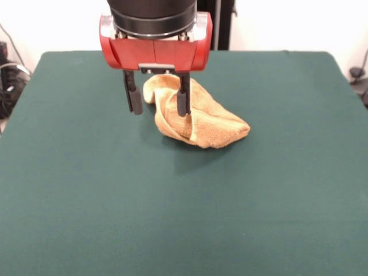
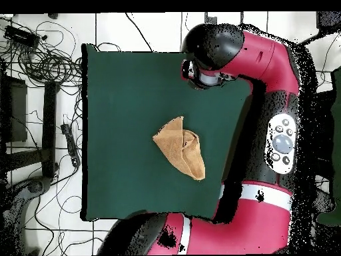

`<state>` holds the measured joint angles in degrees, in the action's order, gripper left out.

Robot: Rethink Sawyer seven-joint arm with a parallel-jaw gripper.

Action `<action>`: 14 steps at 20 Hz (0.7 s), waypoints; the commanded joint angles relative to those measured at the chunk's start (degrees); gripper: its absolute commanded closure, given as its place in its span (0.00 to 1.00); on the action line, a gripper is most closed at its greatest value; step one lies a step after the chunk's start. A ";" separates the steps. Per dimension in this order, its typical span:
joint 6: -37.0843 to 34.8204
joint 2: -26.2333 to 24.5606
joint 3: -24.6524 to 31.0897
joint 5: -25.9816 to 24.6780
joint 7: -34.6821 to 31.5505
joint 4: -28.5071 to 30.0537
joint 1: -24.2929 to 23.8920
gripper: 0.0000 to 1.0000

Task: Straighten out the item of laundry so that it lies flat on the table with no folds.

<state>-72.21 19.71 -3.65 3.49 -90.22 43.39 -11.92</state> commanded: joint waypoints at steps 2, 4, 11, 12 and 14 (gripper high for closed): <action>-6.11 -4.13 4.27 -0.09 -4.61 0.69 0.62 0.00; -6.12 -4.11 4.19 -0.04 -4.63 0.75 0.65 0.00; -6.08 -4.08 4.30 0.10 -4.11 0.81 0.54 0.00; -6.01 -4.13 4.32 0.07 -4.01 0.72 0.52 0.00; -5.91 -4.19 4.40 0.08 -3.85 0.67 0.47 0.00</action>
<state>-72.82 18.52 -3.65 3.49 -90.22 41.55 -11.92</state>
